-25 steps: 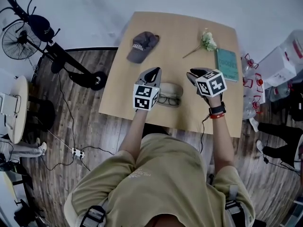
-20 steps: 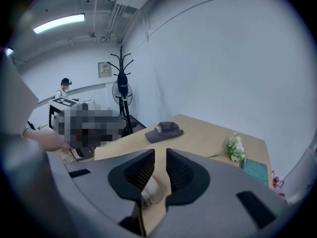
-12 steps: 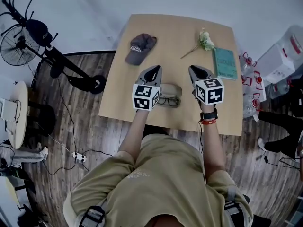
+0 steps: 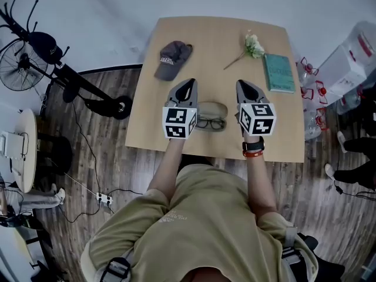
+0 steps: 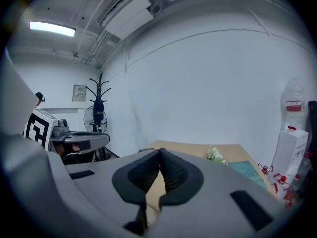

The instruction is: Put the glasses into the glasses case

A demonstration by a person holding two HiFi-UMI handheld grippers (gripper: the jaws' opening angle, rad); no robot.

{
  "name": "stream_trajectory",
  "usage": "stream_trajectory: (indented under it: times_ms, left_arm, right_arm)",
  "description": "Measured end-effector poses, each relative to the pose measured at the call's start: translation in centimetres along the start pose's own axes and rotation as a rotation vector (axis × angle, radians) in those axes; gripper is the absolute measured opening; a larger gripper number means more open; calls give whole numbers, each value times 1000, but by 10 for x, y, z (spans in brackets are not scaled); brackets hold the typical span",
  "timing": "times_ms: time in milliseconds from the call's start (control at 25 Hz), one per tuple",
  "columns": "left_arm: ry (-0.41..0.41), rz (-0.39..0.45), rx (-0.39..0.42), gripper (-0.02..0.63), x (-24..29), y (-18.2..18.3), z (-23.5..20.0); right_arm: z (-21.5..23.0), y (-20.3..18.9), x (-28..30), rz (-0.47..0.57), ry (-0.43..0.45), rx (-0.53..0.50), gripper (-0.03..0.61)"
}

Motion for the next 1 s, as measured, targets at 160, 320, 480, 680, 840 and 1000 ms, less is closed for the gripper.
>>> stream_trajectory:
  times_ms: [160,320,480,680,840,1000]
  left_arm:
    - [-3,5,5,23,1,-2,1]
    - [-7,5,8,23,3,-2,3]
    - [-10,4,11,23,7,-3,3]
    - [-20,5,9,23,13,-3,2]
    - [-27,1,11,23,18,-6,3]
    - [-43,-12,-8,23,24,-11,4]
  right_arm:
    - [-4,0,-3,36,-12,-1,15]
    - [-4,0,-1,48,-14,6,15]
    - [-1,-1,2,48,-15,21,15]
    - [0,0,6,50,-16,17,15]
    - [2,-3,9,41,-15,14,15]
    - [6,-5,13,35,-7,16,14]
Point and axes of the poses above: the fingertips, and each gripper's own axes: x forward along the fingers, z to its right, y out of its top, the point moved 4 cm from there along -x, backward along the fingers, and after that the axes turned 8 degrees about x, right-handed, at the moved point
